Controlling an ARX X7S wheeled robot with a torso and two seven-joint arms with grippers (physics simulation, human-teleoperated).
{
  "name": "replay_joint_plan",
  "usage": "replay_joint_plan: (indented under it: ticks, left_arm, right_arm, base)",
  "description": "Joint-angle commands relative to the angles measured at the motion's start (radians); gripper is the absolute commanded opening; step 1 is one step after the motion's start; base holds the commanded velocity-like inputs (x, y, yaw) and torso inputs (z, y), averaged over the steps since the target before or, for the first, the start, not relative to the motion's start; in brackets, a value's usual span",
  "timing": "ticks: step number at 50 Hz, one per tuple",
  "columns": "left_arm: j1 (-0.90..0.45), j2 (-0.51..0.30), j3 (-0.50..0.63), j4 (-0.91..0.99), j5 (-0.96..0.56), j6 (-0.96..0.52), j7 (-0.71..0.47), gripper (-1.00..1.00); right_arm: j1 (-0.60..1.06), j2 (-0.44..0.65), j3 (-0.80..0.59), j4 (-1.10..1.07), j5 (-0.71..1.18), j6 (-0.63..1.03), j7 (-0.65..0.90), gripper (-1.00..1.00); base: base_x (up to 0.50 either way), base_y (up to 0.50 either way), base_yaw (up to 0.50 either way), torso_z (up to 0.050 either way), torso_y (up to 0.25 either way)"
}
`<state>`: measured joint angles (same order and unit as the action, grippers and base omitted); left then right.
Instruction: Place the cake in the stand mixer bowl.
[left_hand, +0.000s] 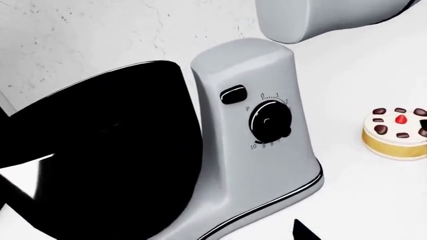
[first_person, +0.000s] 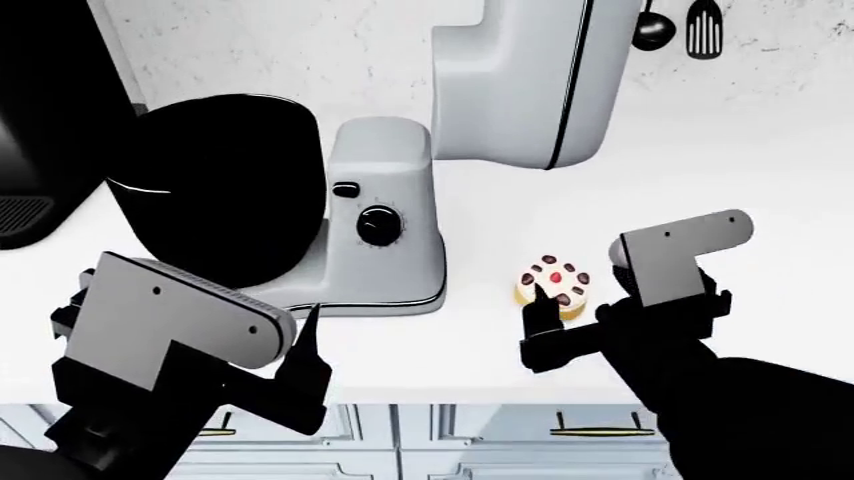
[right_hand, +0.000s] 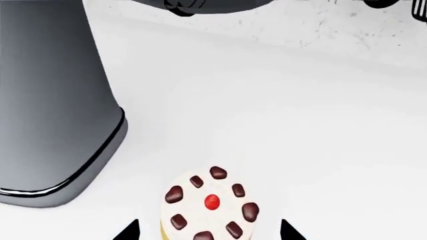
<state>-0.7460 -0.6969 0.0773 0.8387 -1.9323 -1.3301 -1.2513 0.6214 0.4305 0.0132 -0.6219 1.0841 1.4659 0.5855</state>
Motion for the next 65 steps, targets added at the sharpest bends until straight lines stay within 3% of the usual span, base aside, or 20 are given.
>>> replay_joint_plan:
  ticks: [1, 65]
  left_arm:
    - [0.009, -0.007, 0.0, 0.006, 0.012, 0.004, 0.016, 1.0]
    - [0.025, -0.032, 0.019, 0.02, 0.051, 0.041, 0.064, 1.0]
  right_arm:
    - [0.052, 0.007, -0.064, 0.114, -0.027, -0.043, -0.02, 1.0]
    - [0.005, 0.052, -0.246, 0.266, -0.119, -0.17, -0.095, 1.0]
  base:
    - [0.0, 0.0, 0.0, 0.0, 0.0]
    - [0.0, 0.0, 0.0, 0.0, 0.0]
